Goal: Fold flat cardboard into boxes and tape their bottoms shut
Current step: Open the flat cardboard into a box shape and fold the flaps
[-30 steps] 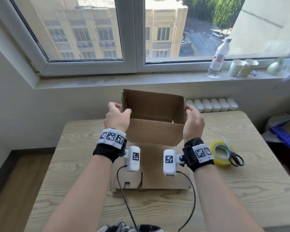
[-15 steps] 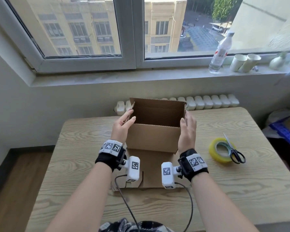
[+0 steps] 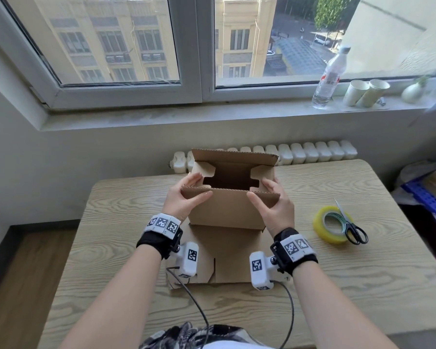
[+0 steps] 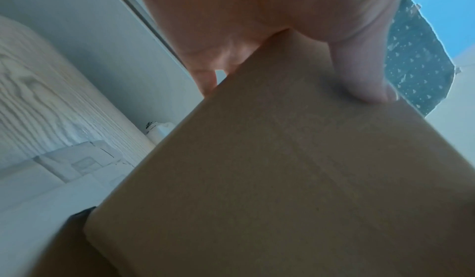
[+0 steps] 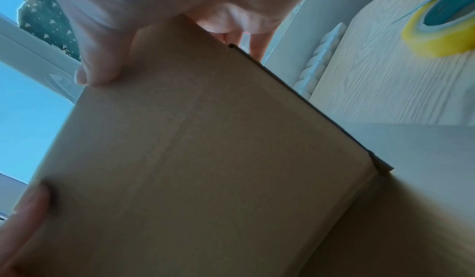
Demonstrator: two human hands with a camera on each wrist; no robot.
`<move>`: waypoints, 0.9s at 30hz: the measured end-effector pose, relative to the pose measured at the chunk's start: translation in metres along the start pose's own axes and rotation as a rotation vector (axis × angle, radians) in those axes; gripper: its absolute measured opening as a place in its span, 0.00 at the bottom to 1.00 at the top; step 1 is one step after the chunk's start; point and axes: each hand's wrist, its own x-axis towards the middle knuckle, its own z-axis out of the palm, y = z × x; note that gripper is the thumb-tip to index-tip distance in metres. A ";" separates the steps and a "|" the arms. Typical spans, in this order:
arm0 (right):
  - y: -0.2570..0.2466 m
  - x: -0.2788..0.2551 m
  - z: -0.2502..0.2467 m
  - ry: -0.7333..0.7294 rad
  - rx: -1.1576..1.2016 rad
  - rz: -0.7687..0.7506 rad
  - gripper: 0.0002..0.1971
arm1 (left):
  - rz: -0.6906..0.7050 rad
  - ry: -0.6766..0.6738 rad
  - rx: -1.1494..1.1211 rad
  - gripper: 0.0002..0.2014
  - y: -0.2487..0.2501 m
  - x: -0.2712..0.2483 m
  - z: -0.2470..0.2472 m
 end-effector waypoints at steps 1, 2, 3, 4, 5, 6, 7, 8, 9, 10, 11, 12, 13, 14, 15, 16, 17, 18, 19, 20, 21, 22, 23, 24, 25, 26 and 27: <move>0.002 0.000 0.000 -0.007 -0.038 -0.003 0.33 | 0.000 -0.002 0.006 0.34 -0.002 0.001 0.000; 0.004 0.000 -0.001 -0.013 -0.076 -0.008 0.30 | -0.001 -0.007 0.022 0.35 -0.004 0.001 -0.001; 0.007 0.001 -0.002 -0.021 -0.115 -0.017 0.29 | 0.000 -0.013 0.045 0.35 -0.007 0.001 -0.002; 0.010 0.001 -0.002 -0.030 -0.150 -0.030 0.28 | 0.003 -0.018 0.072 0.36 -0.009 0.001 -0.004; 0.013 0.002 -0.003 -0.042 -0.175 -0.043 0.29 | 0.006 -0.023 0.095 0.36 -0.012 0.002 -0.006; 0.016 0.003 -0.003 -0.050 -0.190 -0.054 0.30 | 0.008 -0.026 0.109 0.35 -0.014 0.002 -0.007; 0.018 0.004 -0.003 -0.052 -0.198 -0.068 0.30 | 0.010 -0.027 0.118 0.34 -0.015 0.002 -0.008; 0.020 0.004 -0.002 -0.052 -0.198 -0.078 0.30 | 0.012 -0.027 0.128 0.33 -0.015 0.002 -0.007; 0.019 0.005 -0.002 -0.049 -0.192 -0.083 0.30 | 0.016 -0.025 0.137 0.32 -0.014 0.002 -0.007; 0.019 0.005 -0.002 -0.043 -0.182 -0.086 0.29 | 0.021 -0.019 0.145 0.32 -0.014 0.002 -0.006; 0.018 0.005 -0.002 -0.032 -0.169 -0.086 0.28 | 0.028 -0.012 0.154 0.32 -0.014 0.003 -0.005; 0.016 0.005 -0.003 -0.016 -0.149 -0.080 0.28 | 0.037 -0.003 0.164 0.33 -0.014 0.003 -0.005; 0.014 0.006 -0.004 0.009 -0.132 -0.076 0.30 | 0.049 0.011 0.170 0.34 -0.014 0.005 -0.004; 0.011 0.006 -0.005 0.042 -0.122 -0.084 0.33 | 0.056 0.032 0.174 0.34 -0.015 0.006 -0.004; 0.009 0.006 -0.005 0.074 -0.120 -0.094 0.36 | 0.064 0.058 0.176 0.33 -0.015 0.008 -0.003; 0.007 0.007 -0.006 0.104 -0.126 -0.099 0.35 | 0.073 0.085 0.180 0.31 -0.014 0.009 -0.001; 0.005 0.008 -0.005 0.128 -0.138 -0.100 0.32 | 0.083 0.111 0.189 0.28 -0.013 0.009 0.001; 0.004 0.009 -0.004 0.144 -0.159 -0.097 0.27 | 0.093 0.141 0.207 0.24 -0.013 0.009 0.003; 0.002 0.008 -0.003 0.153 -0.185 -0.095 0.23 | 0.104 0.167 0.231 0.22 -0.013 0.009 0.005; 0.002 0.008 -0.001 0.158 -0.208 -0.093 0.21 | 0.113 0.189 0.257 0.21 -0.013 0.010 0.007; 0.002 0.007 0.000 0.163 -0.221 -0.090 0.20 | 0.118 0.205 0.283 0.22 -0.014 0.010 0.009; 0.003 0.007 0.002 0.169 -0.224 -0.090 0.20 | 0.119 0.215 0.309 0.22 -0.016 0.011 0.011; 0.003 0.006 0.003 0.173 -0.227 -0.093 0.20 | 0.114 0.223 0.338 0.22 -0.019 0.012 0.012; 0.004 0.005 0.004 0.175 -0.233 -0.102 0.21 | 0.102 0.233 0.370 0.23 -0.023 0.014 0.012; 0.005 0.005 0.005 0.172 -0.242 -0.112 0.21 | 0.088 0.245 0.400 0.23 -0.026 0.015 0.013; 0.006 0.005 0.006 0.169 -0.249 -0.118 0.21 | 0.076 0.258 0.422 0.24 -0.030 0.016 0.013; 0.006 0.005 0.008 0.166 -0.255 -0.122 0.22 | 0.071 0.266 0.432 0.25 -0.034 0.016 0.013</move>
